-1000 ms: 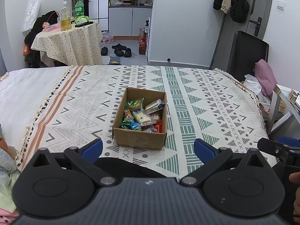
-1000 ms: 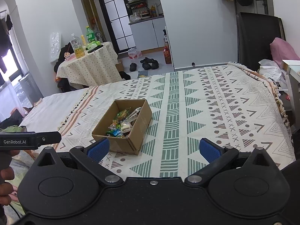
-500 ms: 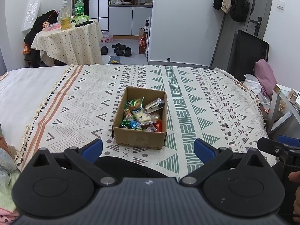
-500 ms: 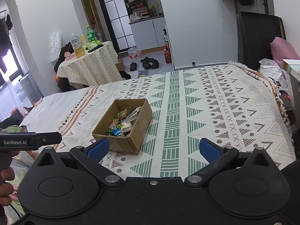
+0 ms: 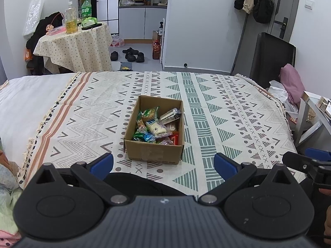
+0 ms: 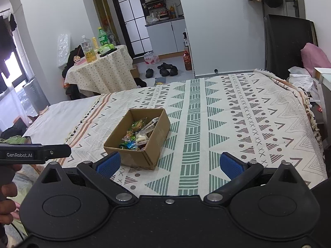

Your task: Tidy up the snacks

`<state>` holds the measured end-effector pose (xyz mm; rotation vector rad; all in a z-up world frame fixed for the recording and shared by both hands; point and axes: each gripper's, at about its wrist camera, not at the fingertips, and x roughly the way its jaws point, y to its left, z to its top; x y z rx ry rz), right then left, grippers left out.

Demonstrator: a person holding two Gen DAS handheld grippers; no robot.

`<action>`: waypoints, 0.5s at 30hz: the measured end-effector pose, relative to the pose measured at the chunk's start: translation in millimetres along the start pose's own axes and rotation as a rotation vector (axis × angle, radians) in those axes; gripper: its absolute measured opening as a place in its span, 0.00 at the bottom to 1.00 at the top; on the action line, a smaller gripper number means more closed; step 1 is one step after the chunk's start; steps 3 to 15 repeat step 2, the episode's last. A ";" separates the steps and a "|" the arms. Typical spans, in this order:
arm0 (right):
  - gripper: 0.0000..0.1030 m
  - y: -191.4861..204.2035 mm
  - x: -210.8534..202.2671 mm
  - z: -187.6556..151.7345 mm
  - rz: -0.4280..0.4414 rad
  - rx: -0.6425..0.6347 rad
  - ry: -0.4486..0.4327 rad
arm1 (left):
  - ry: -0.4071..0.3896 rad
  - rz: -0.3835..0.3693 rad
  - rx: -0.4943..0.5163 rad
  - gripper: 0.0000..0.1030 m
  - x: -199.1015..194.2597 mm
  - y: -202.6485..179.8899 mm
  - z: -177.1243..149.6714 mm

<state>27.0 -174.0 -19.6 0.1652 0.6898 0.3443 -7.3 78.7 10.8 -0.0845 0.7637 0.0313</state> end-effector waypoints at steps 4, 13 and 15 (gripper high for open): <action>1.00 0.1 -0.1 0.4 0.002 0.001 0.002 | 0.002 -0.001 -0.003 1.00 0.7 0.1 0.4; 1.00 0.1 -0.1 0.4 0.002 0.001 0.002 | 0.002 -0.001 -0.003 1.00 0.7 0.1 0.4; 1.00 0.1 -0.1 0.4 0.002 0.001 0.002 | 0.002 -0.001 -0.003 1.00 0.7 0.1 0.4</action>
